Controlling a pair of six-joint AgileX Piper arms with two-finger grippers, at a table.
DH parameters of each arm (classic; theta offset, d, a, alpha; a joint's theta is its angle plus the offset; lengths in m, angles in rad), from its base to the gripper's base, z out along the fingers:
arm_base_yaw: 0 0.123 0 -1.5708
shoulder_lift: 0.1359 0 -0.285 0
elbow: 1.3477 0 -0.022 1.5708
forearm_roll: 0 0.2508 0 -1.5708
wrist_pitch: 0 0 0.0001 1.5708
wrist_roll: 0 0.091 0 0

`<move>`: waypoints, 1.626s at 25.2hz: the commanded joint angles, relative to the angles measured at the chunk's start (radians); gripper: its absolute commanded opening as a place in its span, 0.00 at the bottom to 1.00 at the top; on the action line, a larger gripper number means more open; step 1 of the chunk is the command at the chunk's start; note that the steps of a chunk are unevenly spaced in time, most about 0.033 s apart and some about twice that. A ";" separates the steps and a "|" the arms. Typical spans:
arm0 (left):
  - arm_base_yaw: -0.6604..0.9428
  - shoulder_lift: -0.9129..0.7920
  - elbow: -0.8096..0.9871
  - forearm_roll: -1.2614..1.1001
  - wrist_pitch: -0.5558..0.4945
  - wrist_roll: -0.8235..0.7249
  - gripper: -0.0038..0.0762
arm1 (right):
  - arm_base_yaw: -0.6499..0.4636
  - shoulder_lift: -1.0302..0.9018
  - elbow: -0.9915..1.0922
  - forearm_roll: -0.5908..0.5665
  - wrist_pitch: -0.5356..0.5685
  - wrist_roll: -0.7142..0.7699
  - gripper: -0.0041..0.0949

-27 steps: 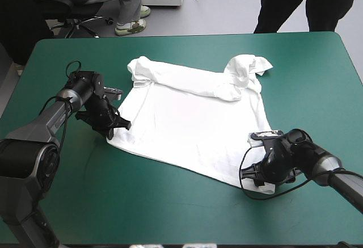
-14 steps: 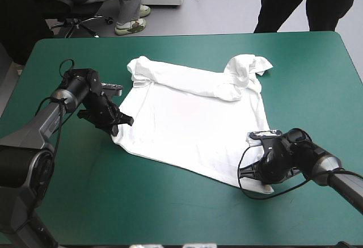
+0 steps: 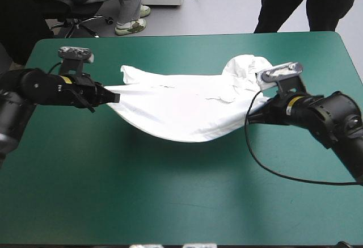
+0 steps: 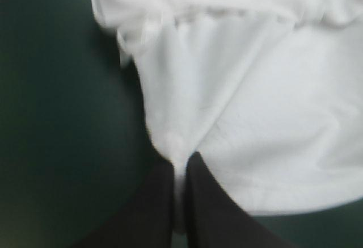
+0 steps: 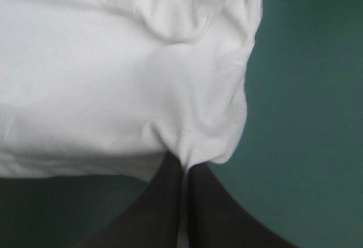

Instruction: Fold the cloth

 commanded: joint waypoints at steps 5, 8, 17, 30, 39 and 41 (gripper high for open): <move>0.000 -0.261 -0.031 -0.109 -0.380 0.024 0.03 | 0.001 -0.032 -0.336 -0.178 -0.106 -0.037 0.02; -0.002 -0.313 -0.033 -0.156 -0.478 0.086 0.03 | 0.001 -0.032 -0.433 -0.206 -0.181 -0.088 0.02; -0.003 -0.327 -0.284 -0.229 -0.565 0.202 0.03 | 0.001 -0.032 -0.684 -0.195 -0.322 -0.244 0.02; -0.003 -0.268 -0.706 -0.283 -0.621 0.290 0.03 | 0.001 -0.032 -0.913 0.032 -0.506 -0.522 0.02; -0.003 -0.078 -0.707 -0.309 -0.601 0.288 0.03 | 0.001 0.132 -0.918 -0.305 -0.420 -0.164 0.02; -0.003 -0.004 -0.707 -0.309 -0.713 0.312 0.03 | 0.001 0.217 -0.918 -0.495 -0.516 -0.076 0.02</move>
